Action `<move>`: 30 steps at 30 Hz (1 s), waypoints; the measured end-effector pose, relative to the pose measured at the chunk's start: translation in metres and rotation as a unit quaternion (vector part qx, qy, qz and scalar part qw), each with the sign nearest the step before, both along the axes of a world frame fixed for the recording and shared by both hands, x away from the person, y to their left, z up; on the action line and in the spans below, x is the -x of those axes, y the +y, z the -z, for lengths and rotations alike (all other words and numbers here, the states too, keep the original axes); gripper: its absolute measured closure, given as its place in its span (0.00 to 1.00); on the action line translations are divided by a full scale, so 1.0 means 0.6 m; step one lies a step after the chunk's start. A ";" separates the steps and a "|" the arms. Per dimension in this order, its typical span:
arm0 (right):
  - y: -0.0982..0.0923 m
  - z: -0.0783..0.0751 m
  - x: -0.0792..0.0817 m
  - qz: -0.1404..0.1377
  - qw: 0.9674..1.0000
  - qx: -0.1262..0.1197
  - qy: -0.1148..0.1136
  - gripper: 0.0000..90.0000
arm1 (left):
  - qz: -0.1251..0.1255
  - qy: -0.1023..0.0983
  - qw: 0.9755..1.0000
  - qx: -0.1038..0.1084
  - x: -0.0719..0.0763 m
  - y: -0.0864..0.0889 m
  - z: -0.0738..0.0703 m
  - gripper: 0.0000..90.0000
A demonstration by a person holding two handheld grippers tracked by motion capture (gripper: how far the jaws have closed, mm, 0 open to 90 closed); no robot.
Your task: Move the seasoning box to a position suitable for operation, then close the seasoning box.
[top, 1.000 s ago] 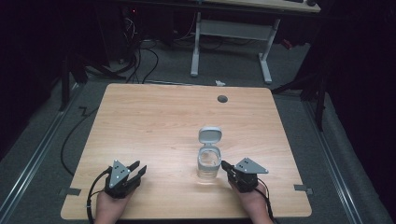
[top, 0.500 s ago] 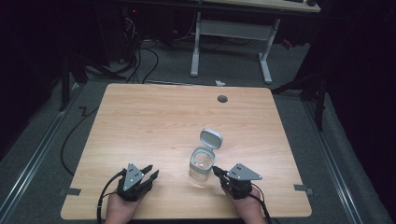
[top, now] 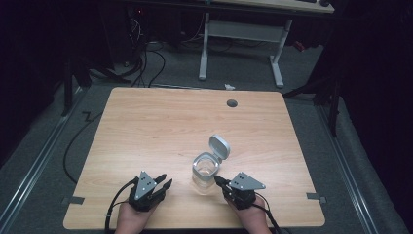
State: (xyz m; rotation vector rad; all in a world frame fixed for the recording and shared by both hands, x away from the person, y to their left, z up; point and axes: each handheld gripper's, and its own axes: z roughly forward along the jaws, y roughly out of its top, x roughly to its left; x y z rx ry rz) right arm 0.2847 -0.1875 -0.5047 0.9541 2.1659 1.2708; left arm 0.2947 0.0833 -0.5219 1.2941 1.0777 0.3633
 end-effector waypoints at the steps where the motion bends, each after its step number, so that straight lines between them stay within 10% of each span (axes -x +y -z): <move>1: 0.000 0.000 0.000 0.000 1.000 0.000 0.000 0.99 | 0.000 0.000 1.000 0.000 0.000 0.000 0.000 0.77; 19: -0.093 -0.021 -0.034 0.125 0.992 -0.027 0.017 0.95 | 0.025 0.013 1.000 0.000 0.002 -0.056 0.001 0.88; 30: -0.104 -0.054 -0.074 0.121 0.992 -0.044 0.006 0.98 | 0.045 0.022 0.999 -0.001 -0.001 -0.098 0.007 0.94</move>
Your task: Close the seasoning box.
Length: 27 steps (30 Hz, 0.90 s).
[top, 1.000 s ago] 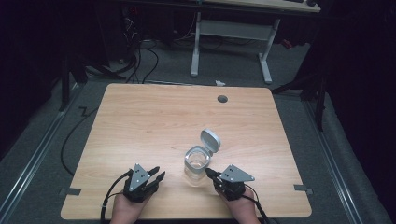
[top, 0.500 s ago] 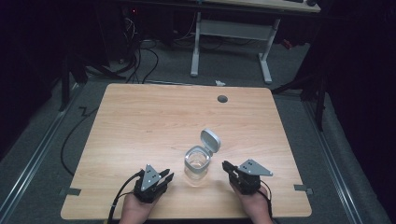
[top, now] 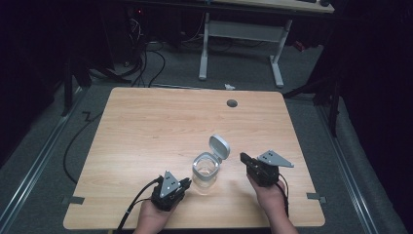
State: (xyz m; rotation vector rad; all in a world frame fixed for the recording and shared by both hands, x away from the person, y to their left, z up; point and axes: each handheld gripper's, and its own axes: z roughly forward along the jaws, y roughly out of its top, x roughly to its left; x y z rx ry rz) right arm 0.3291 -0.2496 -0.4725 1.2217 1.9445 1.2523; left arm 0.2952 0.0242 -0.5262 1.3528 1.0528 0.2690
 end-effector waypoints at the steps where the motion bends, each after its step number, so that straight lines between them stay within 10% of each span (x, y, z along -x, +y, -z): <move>1: 0.004 -0.005 -0.004 -0.002 1.000 0.000 -0.002 0.98 | 0.001 0.001 1.000 0.001 0.000 -0.001 0.000 0.94; 27: 0.057 -0.068 -0.023 -0.058 0.997 -0.022 -0.042 1.00 | 0.006 -0.003 1.000 0.010 0.000 -0.025 -0.006 0.96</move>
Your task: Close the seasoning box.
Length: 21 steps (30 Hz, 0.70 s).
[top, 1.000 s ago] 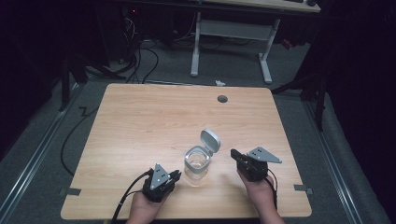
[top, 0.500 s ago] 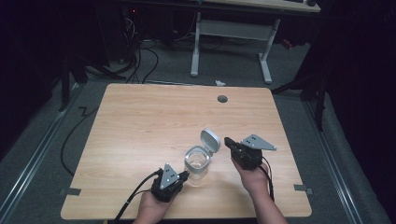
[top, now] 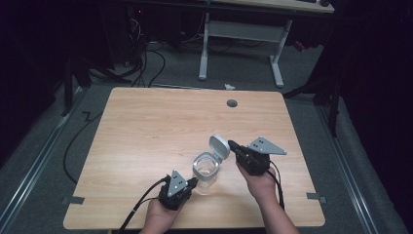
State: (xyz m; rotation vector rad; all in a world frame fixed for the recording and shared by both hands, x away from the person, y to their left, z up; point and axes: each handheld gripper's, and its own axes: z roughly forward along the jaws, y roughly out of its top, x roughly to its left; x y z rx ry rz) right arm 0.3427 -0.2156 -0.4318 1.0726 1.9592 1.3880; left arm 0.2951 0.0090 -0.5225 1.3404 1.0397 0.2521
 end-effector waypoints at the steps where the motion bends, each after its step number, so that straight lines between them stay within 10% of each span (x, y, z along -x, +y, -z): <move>1: 0.002 -0.001 0.002 -0.004 1.000 0.000 -0.002 1.00 | 0.000 0.000 1.000 0.000 0.000 0.000 0.000 0.96; 10: 0.039 0.009 0.029 -0.044 0.999 0.007 0.004 0.99 | -0.001 0.001 1.000 0.000 0.000 0.002 -0.006 0.96; 21: 0.021 0.008 0.029 -0.031 0.999 0.007 0.008 0.99 | -0.015 -0.003 1.000 -0.005 -0.004 0.031 -0.016 0.95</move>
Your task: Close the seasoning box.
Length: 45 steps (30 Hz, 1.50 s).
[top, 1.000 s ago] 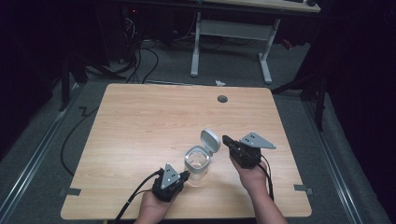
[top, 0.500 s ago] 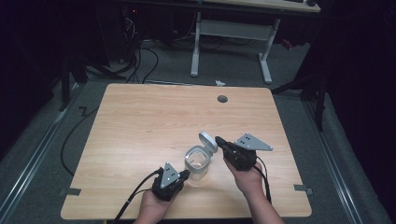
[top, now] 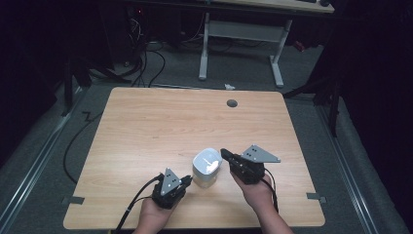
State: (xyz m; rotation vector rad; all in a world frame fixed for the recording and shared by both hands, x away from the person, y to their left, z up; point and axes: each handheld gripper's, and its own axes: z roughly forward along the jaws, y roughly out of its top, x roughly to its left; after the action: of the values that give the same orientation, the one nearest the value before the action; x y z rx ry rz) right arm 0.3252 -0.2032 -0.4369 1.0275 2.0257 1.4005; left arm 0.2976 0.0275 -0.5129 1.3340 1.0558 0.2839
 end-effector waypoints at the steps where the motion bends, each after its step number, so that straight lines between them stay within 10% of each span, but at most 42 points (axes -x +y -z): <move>1: -0.004 0.000 -0.001 0.004 1.000 0.001 0.000 0.98 | -0.005 -0.002 1.000 -0.005 -0.003 0.012 -0.002 0.94; 21: -0.124 0.056 -0.021 0.099 0.994 0.011 0.038 0.88 | -0.118 -0.014 0.993 -0.011 -0.061 0.156 0.001 0.73; 33: -0.224 0.118 0.044 0.219 0.975 0.016 0.041 0.62 | -0.185 0.003 0.982 -0.027 -0.045 0.251 0.023 0.67; 45: -0.229 0.128 0.055 0.220 0.974 0.048 0.037 0.55 | -0.184 -0.002 0.982 -0.036 -0.046 0.242 0.021 0.63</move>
State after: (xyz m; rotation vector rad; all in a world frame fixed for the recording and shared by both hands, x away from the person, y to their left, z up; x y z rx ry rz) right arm 0.2924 -0.3407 -0.5136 1.3977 1.7498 1.0344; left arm 0.3250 0.1725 -0.5253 1.1958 1.2981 0.6049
